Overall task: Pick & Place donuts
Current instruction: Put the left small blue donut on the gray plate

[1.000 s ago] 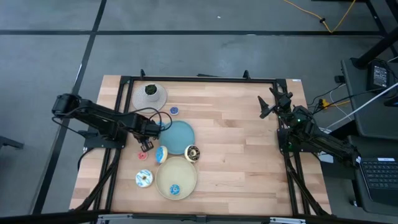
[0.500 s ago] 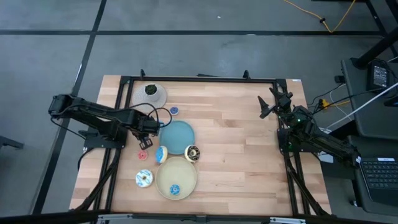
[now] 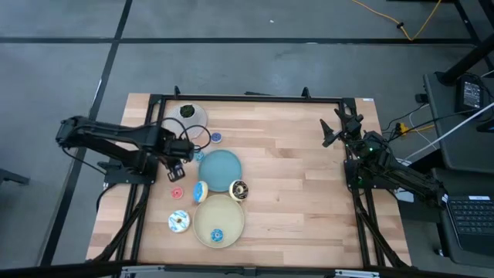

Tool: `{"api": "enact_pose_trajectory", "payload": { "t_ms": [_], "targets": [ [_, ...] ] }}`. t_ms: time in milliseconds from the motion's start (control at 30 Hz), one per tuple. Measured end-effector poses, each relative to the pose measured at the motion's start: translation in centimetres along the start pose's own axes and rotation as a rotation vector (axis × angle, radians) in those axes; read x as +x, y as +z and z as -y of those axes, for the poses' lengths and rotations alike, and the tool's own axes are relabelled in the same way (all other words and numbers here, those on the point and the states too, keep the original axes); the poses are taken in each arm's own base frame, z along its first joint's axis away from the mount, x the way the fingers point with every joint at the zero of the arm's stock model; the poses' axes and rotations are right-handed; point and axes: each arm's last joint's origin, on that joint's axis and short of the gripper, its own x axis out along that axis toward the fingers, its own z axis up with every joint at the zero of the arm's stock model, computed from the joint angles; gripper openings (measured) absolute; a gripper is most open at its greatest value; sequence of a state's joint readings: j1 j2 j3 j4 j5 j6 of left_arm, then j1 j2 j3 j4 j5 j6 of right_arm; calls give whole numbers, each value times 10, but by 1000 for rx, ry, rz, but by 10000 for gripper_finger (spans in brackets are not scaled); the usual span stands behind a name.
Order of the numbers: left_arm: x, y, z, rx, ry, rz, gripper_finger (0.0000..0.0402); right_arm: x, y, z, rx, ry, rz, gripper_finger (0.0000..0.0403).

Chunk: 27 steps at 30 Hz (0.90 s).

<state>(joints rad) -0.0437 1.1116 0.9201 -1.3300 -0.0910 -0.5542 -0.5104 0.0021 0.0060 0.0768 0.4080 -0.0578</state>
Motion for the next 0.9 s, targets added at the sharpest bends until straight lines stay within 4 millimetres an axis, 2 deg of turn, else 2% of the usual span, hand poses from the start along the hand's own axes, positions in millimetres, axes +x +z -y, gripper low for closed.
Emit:
{"api": "enact_pose_trajectory", "payload": {
  "t_ms": [500,900],
  "targets": [
    [-74,-9,-13,197,-36,58,2,0,0,0,0,0,0,365],
    [-114,-8,-4,276,-198,155,2,0,0,0,0,0,0,365]
  ]
}}
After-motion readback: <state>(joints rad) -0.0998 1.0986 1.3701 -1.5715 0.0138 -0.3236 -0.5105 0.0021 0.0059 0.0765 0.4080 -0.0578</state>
